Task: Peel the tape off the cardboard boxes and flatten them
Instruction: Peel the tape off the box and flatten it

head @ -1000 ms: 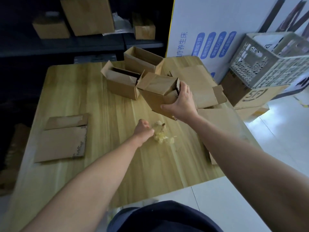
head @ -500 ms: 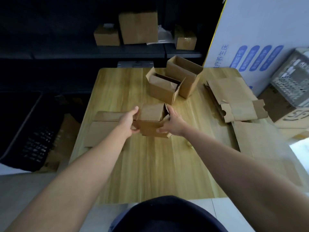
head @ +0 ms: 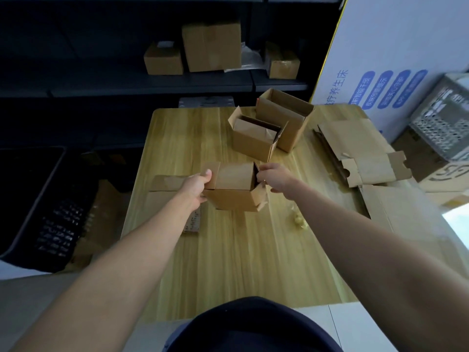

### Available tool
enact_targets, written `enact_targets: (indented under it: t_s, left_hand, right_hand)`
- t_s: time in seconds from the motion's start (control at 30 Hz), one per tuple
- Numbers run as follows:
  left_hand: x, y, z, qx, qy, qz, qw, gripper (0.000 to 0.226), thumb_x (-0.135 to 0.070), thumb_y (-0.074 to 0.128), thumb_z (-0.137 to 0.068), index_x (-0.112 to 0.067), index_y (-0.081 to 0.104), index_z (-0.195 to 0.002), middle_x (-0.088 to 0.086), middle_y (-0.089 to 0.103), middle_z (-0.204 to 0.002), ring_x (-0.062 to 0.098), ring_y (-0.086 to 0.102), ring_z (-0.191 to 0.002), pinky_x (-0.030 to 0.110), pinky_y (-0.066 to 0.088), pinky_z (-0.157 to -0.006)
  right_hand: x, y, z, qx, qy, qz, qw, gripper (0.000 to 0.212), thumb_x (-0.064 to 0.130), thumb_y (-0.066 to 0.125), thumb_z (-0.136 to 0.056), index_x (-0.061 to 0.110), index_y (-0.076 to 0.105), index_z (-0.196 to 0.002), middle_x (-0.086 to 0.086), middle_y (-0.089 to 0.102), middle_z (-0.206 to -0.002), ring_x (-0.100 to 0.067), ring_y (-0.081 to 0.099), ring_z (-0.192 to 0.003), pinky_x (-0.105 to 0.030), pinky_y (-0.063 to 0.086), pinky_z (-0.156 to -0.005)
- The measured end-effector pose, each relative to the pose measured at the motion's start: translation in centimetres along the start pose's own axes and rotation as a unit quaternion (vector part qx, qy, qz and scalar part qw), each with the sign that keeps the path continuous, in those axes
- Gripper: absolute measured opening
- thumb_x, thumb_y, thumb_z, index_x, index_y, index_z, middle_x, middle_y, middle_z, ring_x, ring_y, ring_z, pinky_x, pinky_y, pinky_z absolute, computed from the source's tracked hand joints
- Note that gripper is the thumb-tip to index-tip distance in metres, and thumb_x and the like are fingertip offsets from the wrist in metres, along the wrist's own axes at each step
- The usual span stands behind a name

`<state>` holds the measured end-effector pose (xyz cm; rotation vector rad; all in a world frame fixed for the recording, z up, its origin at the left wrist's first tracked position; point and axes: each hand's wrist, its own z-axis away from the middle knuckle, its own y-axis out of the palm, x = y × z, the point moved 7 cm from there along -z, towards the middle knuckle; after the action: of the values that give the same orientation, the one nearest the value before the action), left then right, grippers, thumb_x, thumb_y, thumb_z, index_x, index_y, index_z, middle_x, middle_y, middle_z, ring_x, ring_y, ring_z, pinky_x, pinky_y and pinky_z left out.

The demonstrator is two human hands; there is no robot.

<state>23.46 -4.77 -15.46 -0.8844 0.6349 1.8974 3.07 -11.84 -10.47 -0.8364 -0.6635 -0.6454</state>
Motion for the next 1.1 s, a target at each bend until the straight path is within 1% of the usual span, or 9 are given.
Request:
enact_targets:
  t_s: [0.13, 0.2, 0.37, 0.47, 0.67, 0.83, 0.93, 1.03, 1.1]
  left_hand:
    - [-0.1, -0.2, 0.1, 0.016, -0.018, 0.028, 0.999, 0.017, -0.029, 0.057, -0.094, -0.013, 0.061, -0.101, 0.009, 0.066, -0.109, 0.028, 0.061, -0.105, 0.047, 0.05, -0.091]
    - [-0.2, -0.4, 0.1, 0.0, -0.018, 0.034, 0.999, 0.02, -0.028, 0.058, -0.094, -0.01, 0.061, -0.102, 0.01, 0.066, -0.107, 0.027, 0.062, -0.098, 0.045, 0.051, -0.088]
    - [-2.7, -0.1, 0.8, -0.105, 0.099, -0.231, 0.962, 0.046, -0.031, 0.063, -0.089, -0.007, 0.051, -0.127, 0.008, 0.054, -0.129, 0.027, 0.052, -0.117, 0.039, 0.041, -0.097]
    - [-5.2, 2.5, 2.3, -0.033, 0.173, -0.269, 0.947, 0.036, -0.035, 0.065, -0.087, -0.012, 0.061, -0.113, 0.0, 0.06, -0.115, 0.017, 0.054, -0.108, 0.032, 0.04, -0.09]
    - [-4.4, 5.2, 4.0, 0.051, 0.089, -0.32, 0.942, 0.012, -0.022, 0.068, -0.083, -0.011, 0.065, -0.087, 0.004, 0.065, -0.096, 0.02, 0.059, -0.091, 0.036, 0.05, -0.083]
    - [-3.4, 5.1, 4.3, 0.046, 0.058, -0.3, 0.951, 0.018, -0.027, 0.065, -0.082, -0.01, 0.062, -0.086, 0.006, 0.066, -0.088, 0.022, 0.063, -0.087, 0.037, 0.054, -0.082]
    - [-3.3, 5.0, 3.8, 0.032, 0.068, -0.441, 0.894, 0.044, -0.037, 0.077, -0.074, -0.009, 0.06, -0.104, 0.004, 0.062, -0.098, 0.022, 0.06, -0.094, 0.038, 0.054, -0.082]
    - [-3.4, 5.3, 4.2, -0.006, 0.109, -0.589, 0.801, 0.064, -0.047, 0.081, -0.066, -0.009, 0.054, -0.11, 0.005, 0.062, -0.106, 0.024, 0.06, -0.097, 0.039, 0.051, -0.085]
    - [-3.5, 5.5, 4.7, -0.033, 0.147, -0.629, 0.763, 0.07, -0.048, 0.082, -0.064, -0.011, 0.049, -0.114, 0.004, 0.06, -0.106, 0.024, 0.06, -0.098, 0.036, 0.05, -0.081]
  right_hand:
    - [0.6, -0.8, -0.2, -0.013, -0.016, -0.008, 1.0, 0.019, 0.024, 0.058, -0.091, 0.016, 0.067, -0.107, -0.008, 0.069, -0.105, -0.022, 0.063, -0.091, -0.037, 0.05, -0.088]
    - [0.8, -1.2, -0.2, -0.013, -0.022, 0.018, 1.0, 0.025, 0.034, 0.06, -0.092, 0.012, 0.07, -0.097, -0.007, 0.071, -0.099, -0.025, 0.067, -0.092, -0.035, 0.051, -0.087]
    - [2.0, -1.2, -0.1, -0.06, -0.051, 0.17, 0.982, 0.041, 0.042, 0.051, -0.096, 0.004, 0.065, -0.093, -0.011, 0.063, -0.087, -0.022, 0.063, -0.077, -0.032, 0.05, -0.067]
    - [2.2, -0.6, -0.2, -0.056, -0.053, 0.193, 0.978, 0.04, 0.041, 0.052, -0.095, 0.005, 0.068, -0.099, -0.008, 0.064, -0.085, -0.02, 0.063, -0.078, -0.03, 0.051, -0.066]
    - [1.9, 0.1, 0.0, -0.063, -0.052, 0.253, 0.964, 0.037, 0.04, 0.05, -0.096, 0.008, 0.061, -0.079, -0.003, 0.054, -0.072, -0.015, 0.054, -0.062, -0.024, 0.041, -0.051]
    - [1.9, 0.4, 0.1, -0.068, -0.057, 0.275, 0.957, 0.036, 0.039, 0.05, -0.097, 0.007, 0.065, -0.089, -0.004, 0.057, -0.078, -0.016, 0.056, -0.066, -0.025, 0.044, -0.054]
    - [2.8, 0.8, 0.2, -0.077, -0.074, 0.287, 0.952, 0.036, 0.039, 0.051, -0.095, 0.005, 0.063, -0.095, -0.007, 0.056, -0.085, -0.02, 0.054, -0.075, -0.032, 0.049, -0.069]
    - [3.4, 1.3, 0.1, -0.083, -0.078, 0.289, 0.951, 0.033, 0.038, 0.053, -0.095, 0.008, 0.06, -0.083, -0.003, 0.056, -0.075, -0.017, 0.056, -0.062, -0.028, 0.046, -0.052]
    - [3.6, 1.5, 0.1, -0.088, -0.082, 0.294, 0.948, 0.034, 0.038, 0.053, -0.095, 0.008, 0.06, -0.079, -0.002, 0.054, -0.07, -0.017, 0.056, -0.059, -0.027, 0.045, -0.048]
